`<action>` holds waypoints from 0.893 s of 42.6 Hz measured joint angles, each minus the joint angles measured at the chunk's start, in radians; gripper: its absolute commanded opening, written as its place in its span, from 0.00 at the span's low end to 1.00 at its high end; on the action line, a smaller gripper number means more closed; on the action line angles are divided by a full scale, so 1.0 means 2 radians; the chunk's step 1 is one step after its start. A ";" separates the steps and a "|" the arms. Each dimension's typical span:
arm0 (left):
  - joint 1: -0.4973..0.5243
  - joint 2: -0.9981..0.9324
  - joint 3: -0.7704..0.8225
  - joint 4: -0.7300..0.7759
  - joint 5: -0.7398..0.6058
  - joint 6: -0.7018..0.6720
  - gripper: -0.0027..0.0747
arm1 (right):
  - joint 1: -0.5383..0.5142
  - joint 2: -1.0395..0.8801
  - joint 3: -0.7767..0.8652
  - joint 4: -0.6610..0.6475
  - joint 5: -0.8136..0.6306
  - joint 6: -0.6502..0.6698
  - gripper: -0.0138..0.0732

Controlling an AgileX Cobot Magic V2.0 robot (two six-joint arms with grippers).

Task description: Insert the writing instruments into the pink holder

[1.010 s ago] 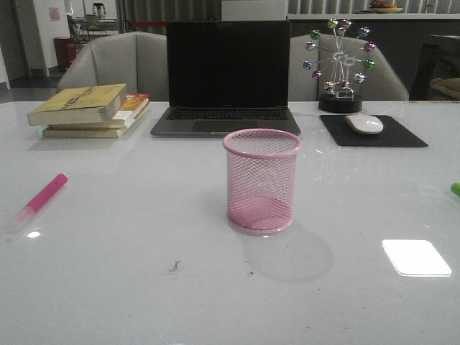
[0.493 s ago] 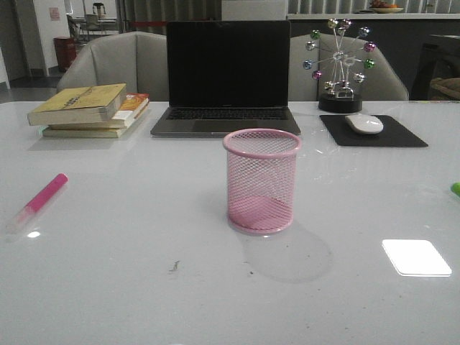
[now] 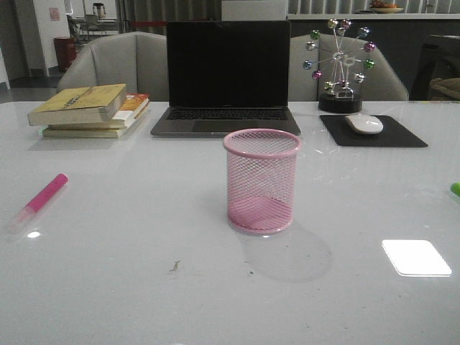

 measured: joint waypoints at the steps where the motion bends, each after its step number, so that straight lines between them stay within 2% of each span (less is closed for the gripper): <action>1: 0.000 0.011 -0.014 0.000 0.008 0.000 0.15 | 0.000 0.009 -0.007 -0.001 0.011 0.000 0.23; 5: 0.000 0.064 -0.071 0.000 0.063 0.000 0.15 | 0.000 0.053 -0.054 -0.004 0.060 0.000 0.23; 11: 0.000 0.139 -0.154 0.000 0.193 0.000 0.15 | 0.000 0.126 -0.104 -0.004 0.144 0.000 0.23; 17: 0.000 0.201 -0.168 0.000 0.275 0.000 0.15 | 0.000 0.190 -0.113 -0.004 0.208 0.000 0.23; 24: 0.000 0.258 -0.158 0.000 0.339 0.000 0.15 | 0.000 0.252 -0.113 -0.004 0.261 0.000 0.23; 31: 0.000 0.312 -0.150 0.000 0.353 0.000 0.16 | 0.000 0.305 -0.113 -0.004 0.270 0.000 0.23; 33: 0.000 0.325 -0.149 0.000 0.355 0.000 0.18 | 0.000 0.317 -0.113 -0.004 0.272 0.000 0.25; 35: 0.000 0.337 -0.149 0.000 0.356 0.000 0.23 | 0.000 0.328 -0.113 -0.004 0.274 0.000 0.32; 38: 0.000 0.357 -0.149 0.002 0.357 0.000 0.38 | 0.000 0.347 -0.113 -0.004 0.274 0.000 0.46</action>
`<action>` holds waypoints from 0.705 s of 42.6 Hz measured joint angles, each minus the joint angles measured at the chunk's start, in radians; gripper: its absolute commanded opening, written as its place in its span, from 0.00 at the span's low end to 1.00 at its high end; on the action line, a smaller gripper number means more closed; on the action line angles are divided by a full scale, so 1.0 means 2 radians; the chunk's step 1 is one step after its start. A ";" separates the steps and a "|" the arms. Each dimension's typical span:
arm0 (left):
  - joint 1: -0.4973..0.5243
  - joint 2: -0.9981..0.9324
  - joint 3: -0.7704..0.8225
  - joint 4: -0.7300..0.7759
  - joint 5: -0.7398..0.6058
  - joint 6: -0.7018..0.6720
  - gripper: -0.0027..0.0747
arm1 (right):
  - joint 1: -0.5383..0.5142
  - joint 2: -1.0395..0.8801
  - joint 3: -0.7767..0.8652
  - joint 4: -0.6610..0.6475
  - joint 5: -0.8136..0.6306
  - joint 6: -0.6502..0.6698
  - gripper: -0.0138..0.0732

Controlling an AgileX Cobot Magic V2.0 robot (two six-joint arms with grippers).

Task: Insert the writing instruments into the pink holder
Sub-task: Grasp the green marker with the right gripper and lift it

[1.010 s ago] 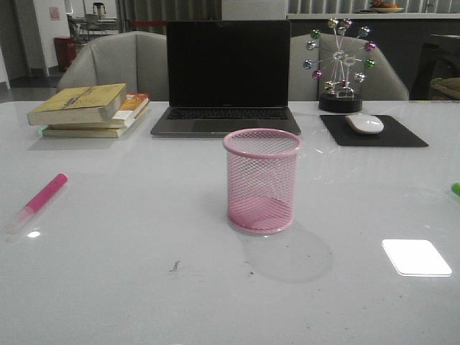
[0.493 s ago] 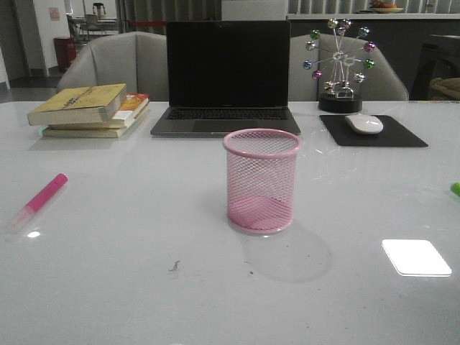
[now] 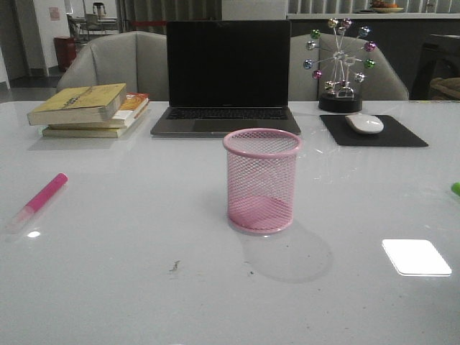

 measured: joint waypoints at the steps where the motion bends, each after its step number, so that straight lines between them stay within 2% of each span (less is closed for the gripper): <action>1: 0.000 0.005 0.000 0.000 0.001 0.001 0.43 | 0.000 0.006 0.000 0.001 0.000 0.000 0.52; 4: 0.000 0.018 0.000 0.000 0.001 0.007 0.60 | 0.000 0.025 0.000 0.002 -0.001 0.000 0.66; 6: 0.000 0.023 0.000 0.000 0.001 0.010 0.68 | 0.000 0.039 0.000 0.002 -0.004 0.000 0.71; 8: 0.000 0.028 0.000 0.000 0.001 0.010 0.71 | 0.000 0.054 0.000 0.002 -0.008 0.000 0.73; 16: -0.013 0.033 0.000 -0.029 0.003 0.037 0.68 | -0.005 0.120 -0.016 0.002 -0.011 0.001 0.72; 30: -0.139 0.033 0.000 -0.051 -0.007 0.069 0.62 | -0.062 0.287 -0.116 0.005 -0.014 0.002 0.72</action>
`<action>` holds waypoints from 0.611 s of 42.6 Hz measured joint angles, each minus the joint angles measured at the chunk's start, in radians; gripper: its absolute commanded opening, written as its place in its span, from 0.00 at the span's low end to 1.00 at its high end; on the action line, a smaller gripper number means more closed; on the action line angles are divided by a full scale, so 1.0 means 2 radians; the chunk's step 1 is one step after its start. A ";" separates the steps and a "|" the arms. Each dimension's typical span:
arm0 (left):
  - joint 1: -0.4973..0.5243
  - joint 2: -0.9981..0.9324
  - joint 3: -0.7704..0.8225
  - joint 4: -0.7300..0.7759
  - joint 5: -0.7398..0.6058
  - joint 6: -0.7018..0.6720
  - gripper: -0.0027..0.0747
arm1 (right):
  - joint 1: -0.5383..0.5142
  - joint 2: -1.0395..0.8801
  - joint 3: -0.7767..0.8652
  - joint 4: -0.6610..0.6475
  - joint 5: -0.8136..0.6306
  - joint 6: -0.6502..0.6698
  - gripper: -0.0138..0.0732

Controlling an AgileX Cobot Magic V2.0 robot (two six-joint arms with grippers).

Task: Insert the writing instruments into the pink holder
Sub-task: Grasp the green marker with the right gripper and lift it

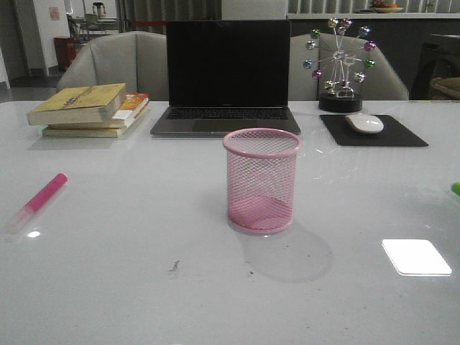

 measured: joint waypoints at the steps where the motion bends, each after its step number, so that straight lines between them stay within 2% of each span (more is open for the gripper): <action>1: -0.007 0.000 0.000 0.000 -0.001 0.000 0.62 | -0.001 0.016 -0.011 0.000 0.002 0.000 0.72; 15: -0.025 0.000 0.000 0.000 -0.009 0.001 0.59 | -0.003 0.180 -0.125 0.010 0.042 -0.005 0.72; 26: -0.025 0.000 0.000 0.000 -0.009 0.001 0.59 | -0.003 0.253 -0.179 0.029 0.044 -0.018 0.72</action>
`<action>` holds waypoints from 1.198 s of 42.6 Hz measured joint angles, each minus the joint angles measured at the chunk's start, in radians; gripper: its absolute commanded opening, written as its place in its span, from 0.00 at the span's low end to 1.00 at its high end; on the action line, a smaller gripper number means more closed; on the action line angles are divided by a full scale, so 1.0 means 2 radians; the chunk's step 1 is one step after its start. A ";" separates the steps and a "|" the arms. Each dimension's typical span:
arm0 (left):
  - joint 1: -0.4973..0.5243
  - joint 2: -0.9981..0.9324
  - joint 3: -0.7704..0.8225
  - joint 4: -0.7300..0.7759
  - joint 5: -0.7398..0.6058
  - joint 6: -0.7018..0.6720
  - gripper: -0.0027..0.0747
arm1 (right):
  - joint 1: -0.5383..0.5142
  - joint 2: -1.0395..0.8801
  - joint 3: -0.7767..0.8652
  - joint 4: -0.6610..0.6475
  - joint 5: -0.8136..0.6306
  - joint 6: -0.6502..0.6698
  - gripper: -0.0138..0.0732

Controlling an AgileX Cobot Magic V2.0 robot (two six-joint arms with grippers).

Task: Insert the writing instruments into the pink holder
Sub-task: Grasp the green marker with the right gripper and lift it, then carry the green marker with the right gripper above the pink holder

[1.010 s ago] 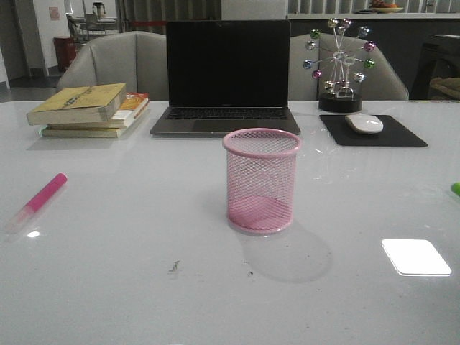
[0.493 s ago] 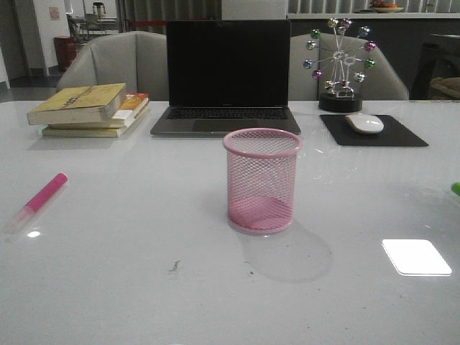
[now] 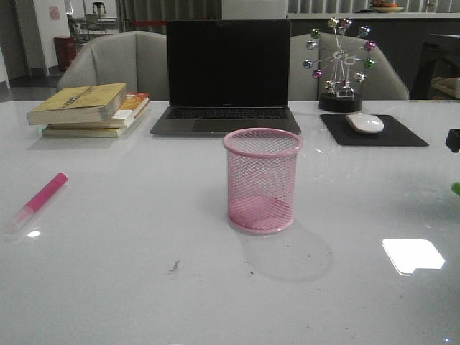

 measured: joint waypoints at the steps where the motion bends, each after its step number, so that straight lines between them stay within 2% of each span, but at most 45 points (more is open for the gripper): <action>1: 0.000 0.000 0.000 0.000 0.000 0.000 0.59 | 0.000 0.004 -0.003 0.001 -0.001 -0.002 0.72; 13: 0.000 0.000 0.000 0.000 0.000 0.000 0.59 | 0.000 0.049 -0.045 0.008 -0.005 -0.008 0.71; 22: 0.000 0.000 0.000 0.000 0.000 0.000 0.59 | 0.000 0.058 -0.055 0.008 0.000 -0.008 0.43; 29: 0.000 0.000 0.000 0.000 -0.001 0.000 0.59 | 0.000 0.058 -0.056 0.008 0.003 -0.009 0.33; 38: 0.000 0.000 0.000 0.000 -0.001 0.000 0.59 | 0.001 0.051 -0.056 0.010 0.017 -0.009 0.32; 43: 0.000 0.000 0.000 0.000 -0.001 0.000 0.59 | 0.012 0.015 -0.056 0.010 0.013 -0.009 0.32; 47: 0.000 0.000 0.000 0.000 -0.001 0.000 0.59 | 0.037 -0.038 -0.048 0.011 -0.009 -0.010 0.32; 51: 0.000 0.000 0.000 0.000 -0.001 0.000 0.59 | 0.080 -0.111 -0.018 0.015 -0.062 -0.013 0.32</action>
